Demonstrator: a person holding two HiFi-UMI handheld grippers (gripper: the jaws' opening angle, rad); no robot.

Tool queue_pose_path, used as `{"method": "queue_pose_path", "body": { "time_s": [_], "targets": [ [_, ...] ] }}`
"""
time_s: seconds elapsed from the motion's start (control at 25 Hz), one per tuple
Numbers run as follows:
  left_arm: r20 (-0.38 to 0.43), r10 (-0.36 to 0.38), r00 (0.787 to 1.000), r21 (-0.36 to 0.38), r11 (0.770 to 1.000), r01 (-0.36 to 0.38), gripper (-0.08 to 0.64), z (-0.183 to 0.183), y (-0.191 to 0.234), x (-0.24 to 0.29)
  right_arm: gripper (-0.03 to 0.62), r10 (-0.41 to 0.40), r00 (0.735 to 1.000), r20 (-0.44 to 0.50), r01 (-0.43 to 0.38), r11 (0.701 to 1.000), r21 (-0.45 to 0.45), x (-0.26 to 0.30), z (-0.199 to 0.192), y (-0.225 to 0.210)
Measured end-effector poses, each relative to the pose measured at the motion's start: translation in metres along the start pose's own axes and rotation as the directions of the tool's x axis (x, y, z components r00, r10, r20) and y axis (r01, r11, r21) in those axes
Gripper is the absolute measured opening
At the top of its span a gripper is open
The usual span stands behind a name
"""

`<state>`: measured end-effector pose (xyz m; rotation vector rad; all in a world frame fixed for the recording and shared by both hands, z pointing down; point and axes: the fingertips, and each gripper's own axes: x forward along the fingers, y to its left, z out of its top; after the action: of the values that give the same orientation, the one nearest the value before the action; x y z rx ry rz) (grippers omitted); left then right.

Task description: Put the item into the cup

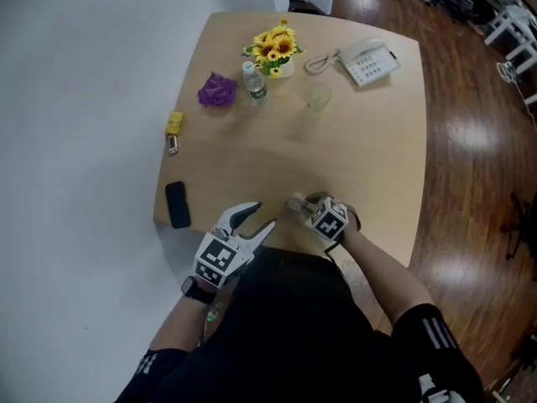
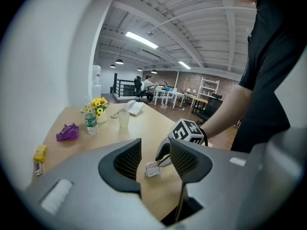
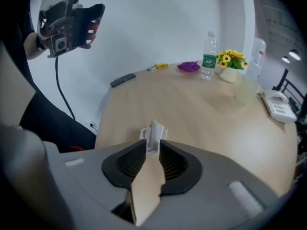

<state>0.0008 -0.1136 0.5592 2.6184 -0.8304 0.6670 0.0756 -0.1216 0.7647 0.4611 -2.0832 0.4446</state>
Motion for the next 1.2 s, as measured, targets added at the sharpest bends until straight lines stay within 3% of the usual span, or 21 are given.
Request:
{"method": "queue_pose_path", "body": {
  "time_s": [0.16, 0.52, 0.88, 1.0, 1.2],
  "targets": [
    [-0.009, -0.024, 1.000, -0.001, 1.000, 0.024, 0.181, -0.002, 0.009, -0.002, 0.020, -0.019, 1.000, -0.009, 0.019, 0.999, 0.026, 0.000, 0.001, 0.000],
    [0.031, -0.044, 0.999, 0.025, 0.999, 0.043, 0.181, 0.013, 0.033, 0.000, 0.012, -0.114, 0.990, 0.089, 0.111, 0.993, 0.037, -0.045, 0.044, -0.031],
    [0.076, -0.040, 0.996, 0.064, 0.997, 0.035, 0.181, 0.040, 0.043, 0.002, 0.012, -0.331, 0.923, 0.199, 0.337, 0.942, 0.003, -0.135, 0.120, -0.161],
    [0.085, -0.025, 0.996, 0.059, 0.998, 0.020, 0.181, 0.045, 0.048, 0.004, 0.012, -0.385, 0.903, 0.191, 0.394, 0.919, -0.009, -0.150, 0.136, -0.209],
    [0.090, -0.004, 0.996, 0.048, 0.999, 0.000, 0.181, 0.050, 0.056, 0.008, 0.012, -0.424, 0.896, 0.135, 0.432, 0.901, -0.037, -0.141, 0.147, -0.266]
  ]
}}
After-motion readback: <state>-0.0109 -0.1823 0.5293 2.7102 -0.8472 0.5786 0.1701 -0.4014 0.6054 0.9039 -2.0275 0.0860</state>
